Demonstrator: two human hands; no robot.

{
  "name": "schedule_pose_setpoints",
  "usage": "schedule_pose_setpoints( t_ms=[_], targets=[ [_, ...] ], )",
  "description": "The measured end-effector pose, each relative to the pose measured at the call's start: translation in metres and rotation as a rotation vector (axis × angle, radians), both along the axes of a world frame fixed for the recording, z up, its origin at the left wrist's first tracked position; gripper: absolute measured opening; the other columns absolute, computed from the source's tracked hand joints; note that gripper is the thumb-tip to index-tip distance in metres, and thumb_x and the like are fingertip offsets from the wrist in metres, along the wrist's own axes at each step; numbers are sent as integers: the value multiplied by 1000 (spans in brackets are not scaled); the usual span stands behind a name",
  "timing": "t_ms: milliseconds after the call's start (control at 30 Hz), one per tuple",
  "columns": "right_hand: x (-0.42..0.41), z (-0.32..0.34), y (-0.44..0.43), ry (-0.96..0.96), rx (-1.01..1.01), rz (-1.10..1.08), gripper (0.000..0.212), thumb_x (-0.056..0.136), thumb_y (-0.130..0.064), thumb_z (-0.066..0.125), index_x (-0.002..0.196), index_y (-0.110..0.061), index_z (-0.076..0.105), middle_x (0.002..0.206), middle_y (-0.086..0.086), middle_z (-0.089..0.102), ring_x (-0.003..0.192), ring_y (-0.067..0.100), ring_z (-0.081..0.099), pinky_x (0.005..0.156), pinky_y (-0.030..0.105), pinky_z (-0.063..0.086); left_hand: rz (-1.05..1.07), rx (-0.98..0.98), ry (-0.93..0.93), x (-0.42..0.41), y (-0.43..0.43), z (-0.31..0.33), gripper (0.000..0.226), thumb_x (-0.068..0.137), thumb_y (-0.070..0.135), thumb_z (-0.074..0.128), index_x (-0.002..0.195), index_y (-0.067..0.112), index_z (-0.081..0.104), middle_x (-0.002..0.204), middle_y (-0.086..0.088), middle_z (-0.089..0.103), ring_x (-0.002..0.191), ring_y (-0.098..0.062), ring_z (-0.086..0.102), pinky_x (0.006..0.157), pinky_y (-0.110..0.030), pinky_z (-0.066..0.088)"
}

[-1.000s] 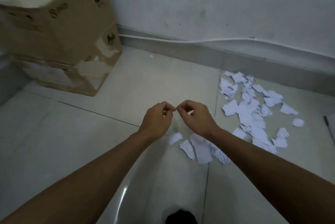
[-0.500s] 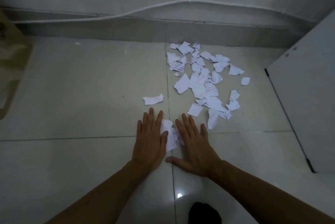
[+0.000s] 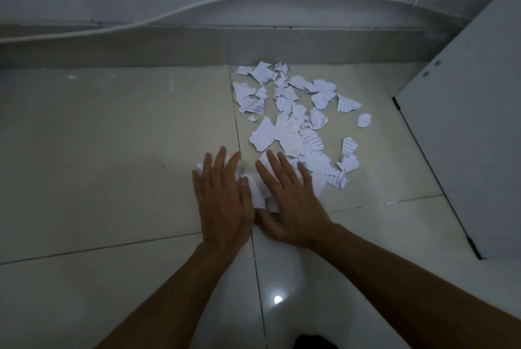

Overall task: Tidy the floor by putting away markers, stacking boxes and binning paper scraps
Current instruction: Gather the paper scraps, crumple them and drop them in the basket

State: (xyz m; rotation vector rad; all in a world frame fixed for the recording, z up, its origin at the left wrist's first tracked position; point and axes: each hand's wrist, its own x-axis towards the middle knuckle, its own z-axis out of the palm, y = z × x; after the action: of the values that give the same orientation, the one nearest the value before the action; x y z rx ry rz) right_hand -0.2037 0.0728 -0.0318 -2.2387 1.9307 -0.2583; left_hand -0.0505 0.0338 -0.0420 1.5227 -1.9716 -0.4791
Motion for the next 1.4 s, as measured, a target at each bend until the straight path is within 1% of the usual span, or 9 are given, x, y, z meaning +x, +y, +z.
schedule_pose_setpoints(
  t_ms=[300, 533, 733, 833, 1000, 1067, 1167, 1267, 1400],
  targets=[
    [-45, -10, 40, 26, 156, -404, 100, 83, -84, 24, 153, -28, -20, 163, 5, -22, 151, 28, -16, 120, 54, 0, -52, 213, 42, -41, 11, -5, 54, 102, 25, 41, 154, 16, 28, 163, -8, 21, 151, -25, 16, 124, -40, 9],
    [-31, -19, 29, -103, 137, -159, 93, 93, -60, 44, 158, -15, -5, 165, 9, -14, 151, 23, -18, 121, 52, -2, -167, 241, 168, -74, 16, -7, 56, 100, 37, 29, 153, 20, 25, 163, -5, 23, 151, -19, 17, 124, -38, 6],
    [-58, -10, 16, -394, -122, -81, 66, 92, -32, 48, 153, -16, 32, 161, 3, 28, 146, 14, 29, 118, 31, 22, -140, 263, 170, -80, 3, -10, 70, 91, 61, 20, 152, 27, 17, 163, -4, 21, 152, -20, 14, 124, -42, 6],
    [-82, -7, 5, -324, -272, -198, 57, 92, -24, 47, 148, -15, 42, 152, 7, 44, 131, 21, 48, 104, 38, 40, -156, 168, 7, -89, 1, -10, 82, 90, 67, 31, 155, 20, 17, 164, -5, 17, 152, -22, 11, 122, -43, 1],
    [-110, -17, -10, -161, -144, -633, 60, 99, -35, 34, 154, -13, 27, 162, 11, 23, 149, 27, 21, 120, 48, 18, -171, 194, -96, -119, -6, -10, 81, 93, 60, 46, 156, 27, 7, 166, -3, 5, 153, -22, 4, 121, -49, 1],
    [-109, -23, -8, -237, -78, -594, 61, 101, -38, 28, 155, -11, 23, 163, 10, 21, 151, 24, 16, 123, 46, 12, -157, 187, -106, -125, -10, -12, 75, 96, 57, 41, 157, 26, 11, 166, -3, 5, 153, -22, 4, 122, -52, 5],
    [-108, -21, -7, -590, -175, -338, 50, 102, -25, 41, 148, -7, 41, 152, 9, 44, 142, 18, 39, 118, 42, 31, -154, 144, -101, -127, -17, -13, 72, 96, 58, 30, 157, 24, 13, 166, -4, 8, 153, -21, 4, 121, -55, 9],
    [-130, -14, -30, -601, -417, -393, 41, 102, -25, 44, 138, -10, 53, 139, 9, 59, 130, 8, 49, 113, 31, 36, -172, 113, -143, -130, -21, -14, 83, 90, 71, 28, 157, 24, 14, 166, -5, 9, 153, -22, 6, 121, -54, 8],
    [-177, -6, -88, -440, -263, -712, 52, 102, -39, 41, 151, -19, 36, 161, 8, 27, 150, 28, 19, 120, 53, 16, -164, 97, -285, -134, -21, -11, 105, 74, 88, 37, 156, 25, 17, 165, -8, 14, 152, -27, 14, 117, -58, 15]
  ],
)
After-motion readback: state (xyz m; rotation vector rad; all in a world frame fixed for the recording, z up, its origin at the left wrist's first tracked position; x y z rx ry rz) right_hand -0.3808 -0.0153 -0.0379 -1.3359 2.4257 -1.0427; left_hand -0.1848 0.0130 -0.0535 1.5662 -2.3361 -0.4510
